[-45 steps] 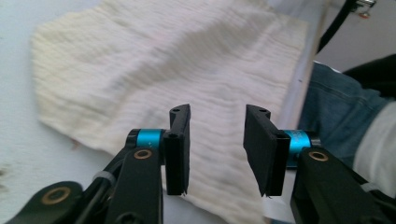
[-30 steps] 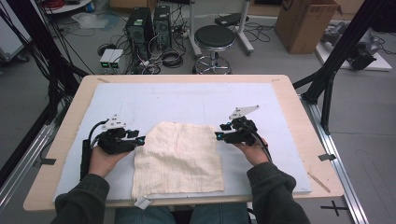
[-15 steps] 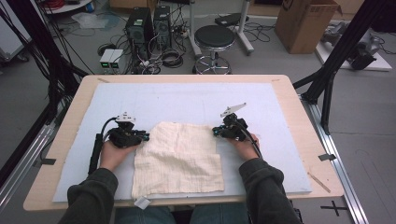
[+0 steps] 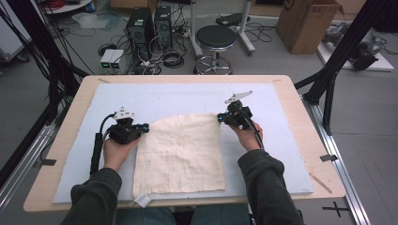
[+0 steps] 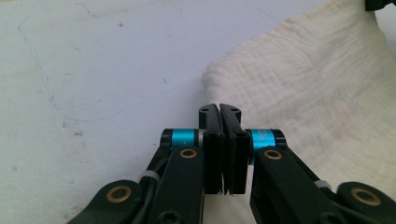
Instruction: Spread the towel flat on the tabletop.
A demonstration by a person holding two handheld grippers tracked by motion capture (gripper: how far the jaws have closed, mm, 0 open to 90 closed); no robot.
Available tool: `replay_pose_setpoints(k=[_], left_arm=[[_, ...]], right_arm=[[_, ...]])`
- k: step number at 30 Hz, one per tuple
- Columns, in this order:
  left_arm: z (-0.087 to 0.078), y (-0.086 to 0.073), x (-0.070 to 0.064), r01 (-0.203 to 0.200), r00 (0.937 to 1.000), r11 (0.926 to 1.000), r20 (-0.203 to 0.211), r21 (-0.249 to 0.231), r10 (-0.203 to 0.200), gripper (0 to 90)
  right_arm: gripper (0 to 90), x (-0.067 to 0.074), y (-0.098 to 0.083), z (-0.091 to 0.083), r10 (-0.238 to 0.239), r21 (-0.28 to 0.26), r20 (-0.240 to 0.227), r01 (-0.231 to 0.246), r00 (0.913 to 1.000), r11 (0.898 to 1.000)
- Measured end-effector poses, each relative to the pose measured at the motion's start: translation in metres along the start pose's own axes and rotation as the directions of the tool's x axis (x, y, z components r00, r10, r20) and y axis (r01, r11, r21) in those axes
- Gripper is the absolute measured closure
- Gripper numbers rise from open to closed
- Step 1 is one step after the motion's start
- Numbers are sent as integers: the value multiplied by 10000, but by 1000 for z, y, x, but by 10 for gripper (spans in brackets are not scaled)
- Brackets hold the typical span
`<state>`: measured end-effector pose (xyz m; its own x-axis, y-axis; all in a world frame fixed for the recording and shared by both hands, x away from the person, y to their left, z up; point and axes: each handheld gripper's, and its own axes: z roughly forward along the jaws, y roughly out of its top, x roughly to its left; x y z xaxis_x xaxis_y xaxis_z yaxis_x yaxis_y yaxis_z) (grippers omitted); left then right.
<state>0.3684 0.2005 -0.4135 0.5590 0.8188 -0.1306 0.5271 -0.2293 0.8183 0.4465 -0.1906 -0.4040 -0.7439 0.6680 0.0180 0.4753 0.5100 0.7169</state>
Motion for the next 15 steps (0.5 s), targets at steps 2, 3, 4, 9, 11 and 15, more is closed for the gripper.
replay_pose_setpoints(k=[2,3,4,9,11,15], left_arm=[[1,-1,-9,-481,9985,9984,272,298,473,874],[2,-2,-14,-622,9968,9973,527,382,602,874],[2,-3,-20,-804,9939,9956,798,488,763,874],[12,-7,-48,-1851,9588,9748,2406,1244,1513,860],[16,-7,-56,-2271,9367,9617,3047,1533,1726,795],[12,-2,-58,-2137,9321,9714,3191,1034,1711,694]], right_arm=[[868,0,-3,3,54,216,-110,-51,9999,9998],[868,0,-3,4,-20,291,-116,23,9999,9996],[868,0,-4,3,-1,371,-153,7,9999,9993],[868,4,-4,-1,-239,514,-173,247,9996,9984],[868,5,-6,-2,-244,628,-224,258,9995,9977],[867,10,-7,-1,-419,845,-245,438,9988,9955]])
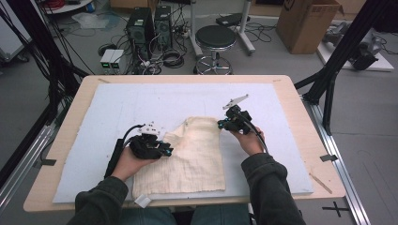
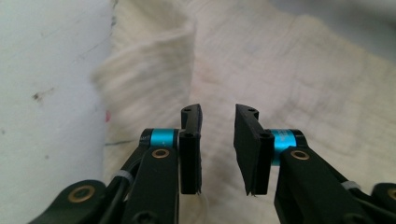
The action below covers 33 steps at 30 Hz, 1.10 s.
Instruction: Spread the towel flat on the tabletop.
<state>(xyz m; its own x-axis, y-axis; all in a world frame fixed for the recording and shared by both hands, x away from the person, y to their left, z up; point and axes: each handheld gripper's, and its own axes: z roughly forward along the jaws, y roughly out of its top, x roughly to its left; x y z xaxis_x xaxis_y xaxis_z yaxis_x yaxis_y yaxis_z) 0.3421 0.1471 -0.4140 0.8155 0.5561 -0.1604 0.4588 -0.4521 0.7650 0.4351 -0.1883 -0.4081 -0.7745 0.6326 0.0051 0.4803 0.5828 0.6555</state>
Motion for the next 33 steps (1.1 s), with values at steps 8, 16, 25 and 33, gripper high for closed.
replay_pose_setpoints(k=[8,16,25,33], left_arm=[[5,3,-4,-182,9988,9998,-458,10,183,580],[26,12,-21,-1010,9948,9938,177,458,1003,558],[40,12,-24,-1122,9935,9891,289,952,1099,578],[49,12,-27,-1305,9909,9833,500,1270,1250,610]], right_arm=[[868,1,1,3,-10,9,-101,10,9999,10000],[867,3,1,4,-82,-34,-145,82,9999,10000],[866,2,1,3,-72,-66,-216,71,9997,10000],[866,1,1,4,-94,-32,-243,94,9997,10000]])
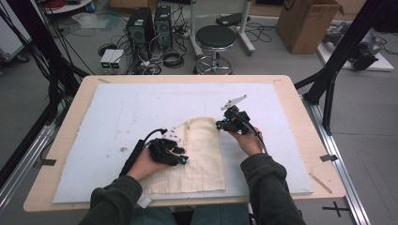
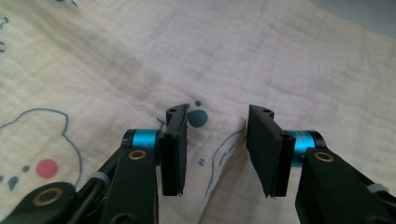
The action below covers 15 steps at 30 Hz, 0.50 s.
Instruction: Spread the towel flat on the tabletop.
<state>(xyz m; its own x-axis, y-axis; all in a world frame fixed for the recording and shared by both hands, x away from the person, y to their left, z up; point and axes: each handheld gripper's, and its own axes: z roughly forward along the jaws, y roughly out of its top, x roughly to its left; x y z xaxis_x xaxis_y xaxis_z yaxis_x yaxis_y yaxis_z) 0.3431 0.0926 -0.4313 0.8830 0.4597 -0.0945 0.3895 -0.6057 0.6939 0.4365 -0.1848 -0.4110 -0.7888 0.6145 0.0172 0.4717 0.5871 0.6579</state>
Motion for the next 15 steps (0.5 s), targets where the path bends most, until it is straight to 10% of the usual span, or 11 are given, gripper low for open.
replay_pose_setpoints(k=[7,15], left_arm=[[-3,0,1,-95,9997,9999,-221,-32,95,827],[-13,2,2,-70,9986,9986,-529,-529,42,869]], right_arm=[[866,0,0,0,-3,-28,13,3,10000,10000],[866,1,0,-1,-13,-34,1,13,10000,10000]])
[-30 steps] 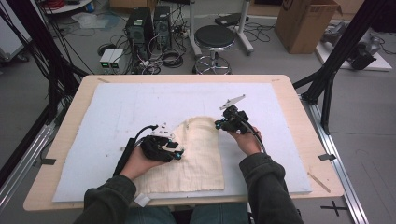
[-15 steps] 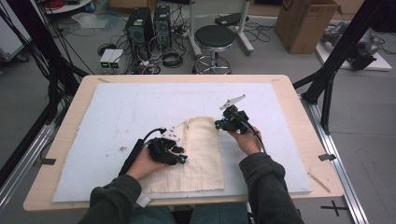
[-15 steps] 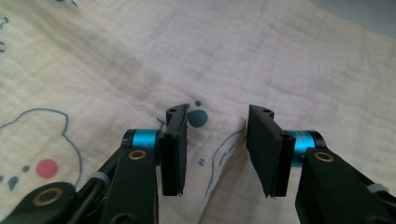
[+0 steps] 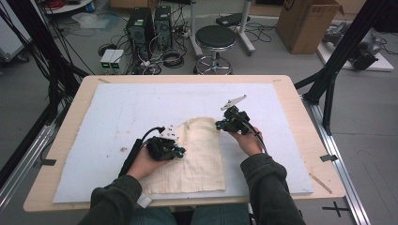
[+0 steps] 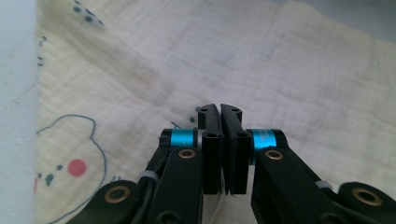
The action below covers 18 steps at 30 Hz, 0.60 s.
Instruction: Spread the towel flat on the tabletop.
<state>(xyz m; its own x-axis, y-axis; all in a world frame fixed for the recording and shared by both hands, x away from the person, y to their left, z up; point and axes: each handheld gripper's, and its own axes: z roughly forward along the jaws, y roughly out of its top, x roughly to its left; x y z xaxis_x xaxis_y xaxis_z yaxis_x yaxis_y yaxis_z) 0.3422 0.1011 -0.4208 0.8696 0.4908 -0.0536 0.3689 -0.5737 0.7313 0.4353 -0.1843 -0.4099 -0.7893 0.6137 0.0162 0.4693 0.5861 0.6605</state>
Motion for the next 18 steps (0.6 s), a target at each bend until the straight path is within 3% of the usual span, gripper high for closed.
replay_pose_setpoints(k=[5,9,11,12,14,16,18], left_arm=[[-15,1,9,353,9987,9974,-343,-620,-375,871],[-29,1,30,890,9927,9890,-704,-1185,-978,870],[-36,-1,45,1381,9835,9794,-964,-1471,-1532,871],[-40,-3,53,1612,9759,9733,-1203,-1635,-1818,871],[-48,-8,69,2093,9562,9567,-1622,-2025,-2435,873],[-54,-10,83,2204,9382,9526,-2214,-2098,-2659,873],[-61,-11,95,2461,9176,9408,-2567,-2330,-3036,873]], right_arm=[[866,-1,0,-3,-22,-86,-41,21,10000,10000],[868,-2,3,-8,-51,-395,64,54,10000,9992],[869,-5,5,-11,-45,-560,242,58,9997,9984],[869,-7,5,-12,-11,-594,333,31,9994,9982],[870,-13,4,-13,143,-509,435,-121,9990,9986],[871,-18,4,-13,280,-473,606,-252,9978,9986],[872,-24,5,-13,375,-448,727,-343,9966,9984]])
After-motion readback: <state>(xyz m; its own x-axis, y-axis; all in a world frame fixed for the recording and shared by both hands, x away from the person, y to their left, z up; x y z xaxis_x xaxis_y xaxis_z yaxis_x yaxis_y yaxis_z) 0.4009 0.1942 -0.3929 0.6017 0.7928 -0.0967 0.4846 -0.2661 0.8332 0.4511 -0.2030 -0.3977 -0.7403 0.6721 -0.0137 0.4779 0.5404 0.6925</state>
